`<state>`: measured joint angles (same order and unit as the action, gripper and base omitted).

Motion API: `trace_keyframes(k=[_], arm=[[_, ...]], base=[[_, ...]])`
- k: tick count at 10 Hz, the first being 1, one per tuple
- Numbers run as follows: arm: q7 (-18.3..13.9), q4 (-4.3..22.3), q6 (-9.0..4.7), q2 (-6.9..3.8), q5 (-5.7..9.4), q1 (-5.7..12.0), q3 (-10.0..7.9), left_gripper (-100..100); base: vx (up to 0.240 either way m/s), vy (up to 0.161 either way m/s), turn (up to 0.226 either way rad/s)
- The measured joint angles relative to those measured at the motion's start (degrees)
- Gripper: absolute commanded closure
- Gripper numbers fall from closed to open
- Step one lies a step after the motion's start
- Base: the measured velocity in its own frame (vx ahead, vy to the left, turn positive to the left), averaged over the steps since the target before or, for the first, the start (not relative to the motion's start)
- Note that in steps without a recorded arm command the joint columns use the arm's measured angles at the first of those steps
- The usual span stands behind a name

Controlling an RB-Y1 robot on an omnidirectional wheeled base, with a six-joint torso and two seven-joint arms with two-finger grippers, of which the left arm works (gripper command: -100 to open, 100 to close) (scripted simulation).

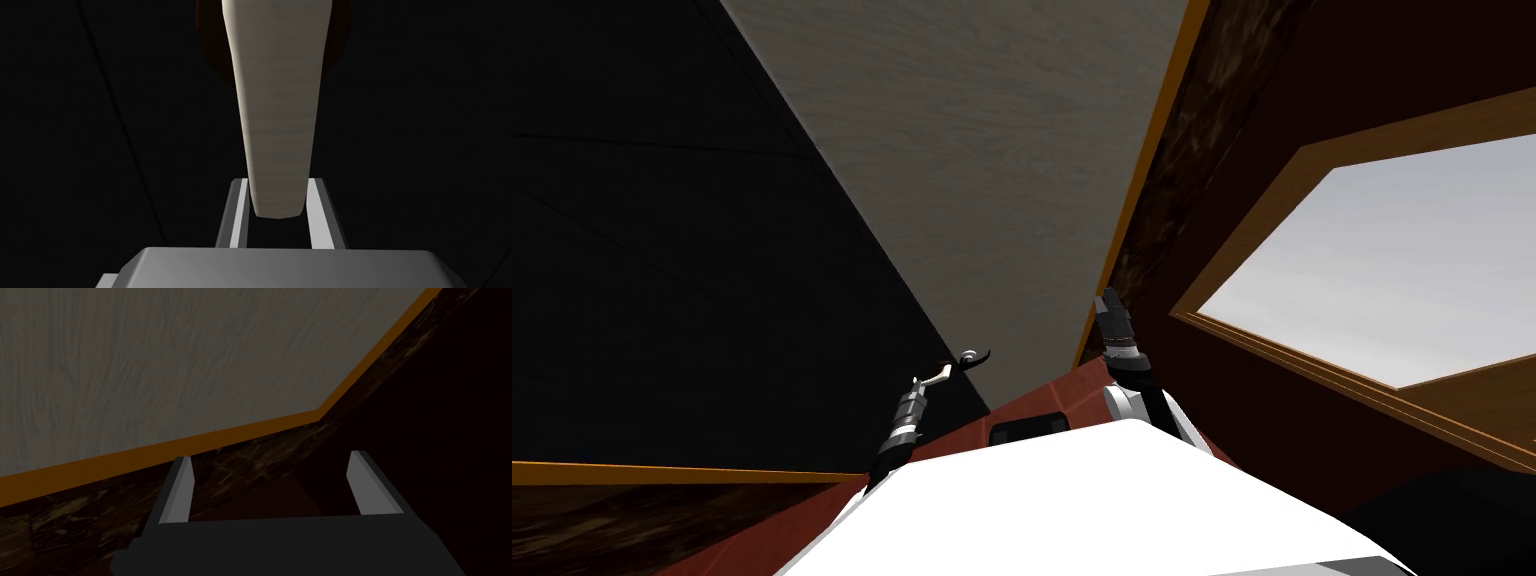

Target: Pull the door open

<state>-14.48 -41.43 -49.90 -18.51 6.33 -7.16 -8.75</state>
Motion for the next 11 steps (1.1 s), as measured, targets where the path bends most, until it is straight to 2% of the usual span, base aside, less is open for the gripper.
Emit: trace_keyframes(k=[2,4,6,9,11], arm=[[-0.87,0.75,-1.62,-1.11,-0.11,-0.61,0.14,100],[-1.95,-0.66,-1.74,-2.04,-0.41,-2.46,0.63,100],[-3.34,-0.40,-3.25,-2.98,-1.00,-3.54,1.64,100],[-5.21,-0.46,-5.47,-3.64,-2.09,-4.24,3.61,100],[-5.83,-0.72,-6.03,-3.85,-2.39,-4.46,4.20,100]], base=[[-0.197,-0.008,-0.088],[-0.224,-0.009,-0.138],[-0.198,0.027,-0.159],[-0.148,0.051,-0.144],[-0.078,0.030,-0.081]])
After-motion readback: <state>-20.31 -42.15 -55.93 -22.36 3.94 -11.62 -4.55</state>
